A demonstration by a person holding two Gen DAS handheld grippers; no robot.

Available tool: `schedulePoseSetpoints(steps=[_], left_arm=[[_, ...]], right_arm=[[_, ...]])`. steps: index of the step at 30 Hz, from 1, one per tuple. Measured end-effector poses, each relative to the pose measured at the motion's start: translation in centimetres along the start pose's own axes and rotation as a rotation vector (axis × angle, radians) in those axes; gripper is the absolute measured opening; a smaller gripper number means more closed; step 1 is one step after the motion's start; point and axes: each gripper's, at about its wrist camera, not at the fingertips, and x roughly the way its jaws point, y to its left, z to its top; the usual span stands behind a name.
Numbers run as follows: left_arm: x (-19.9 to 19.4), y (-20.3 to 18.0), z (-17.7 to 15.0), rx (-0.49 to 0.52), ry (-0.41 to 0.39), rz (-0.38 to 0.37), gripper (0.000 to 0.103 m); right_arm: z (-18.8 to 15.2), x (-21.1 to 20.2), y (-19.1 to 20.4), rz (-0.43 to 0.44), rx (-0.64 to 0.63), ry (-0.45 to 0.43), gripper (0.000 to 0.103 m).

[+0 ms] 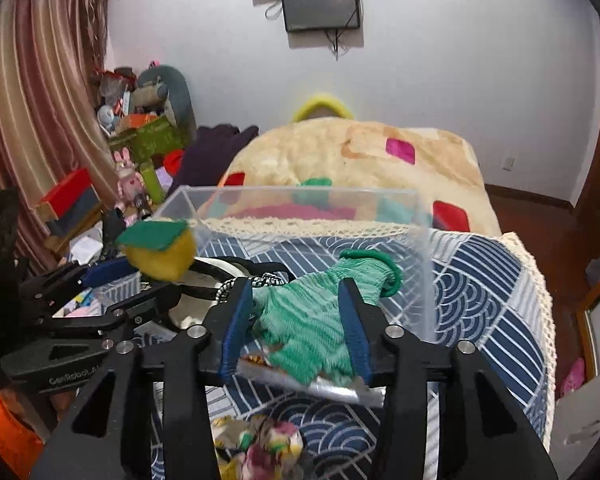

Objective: Organize soft objects
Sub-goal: 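Open both tools to drop the sponge and bracelet into the box, then grasp the floral scrunchie with the left tool while the right tool grasps the grey mesh bag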

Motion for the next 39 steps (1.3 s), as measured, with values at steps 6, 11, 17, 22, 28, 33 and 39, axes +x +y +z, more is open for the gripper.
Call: schedulePoseSetpoints(steps=[6,11,17,22,28,33,39], left_arm=[[-2.7,-0.2,-1.3,-0.022,-0.037,-0.020,0.073],[-4.3,-1.2,-3.0,0.002,-0.048,-0.026,0.073],[-4.8,-2.4,-5.4,0.013,-0.012,-0.088,0.076],[-4.4,-4.2,-7.5,0.049,0.034,-0.128,0.077],[-4.1,-5.7,-9.1,0.063,0.074,-0.184,0.078],[-3.1,-6.4,-9.4,0.057,0.093,-0.199,0.078],[-2.7,-6.7,-8.8,0.031,0.037,-0.228,0.074]], right_arm=[[-1.4,-3.0,-0.3,0.002,-0.012,-0.058,0.050],[-3.8,-4.6,0.0,-0.038,-0.037,-0.096,0.052],[-6.6,-4.8,-1.3,-0.069,-0.022,-0.056,0.052],[-7.8,-3.6,-2.4,-0.108,-0.011,-0.007,0.052],[-7.5,-2.1,-1.4,-0.033,-0.025,0.018,0.052],[-7.6,-2.0,-0.2,0.011,-0.040,0.014,0.052],[-7.9,-2.2,-0.2,0.015,-0.047,0.014,0.052]])
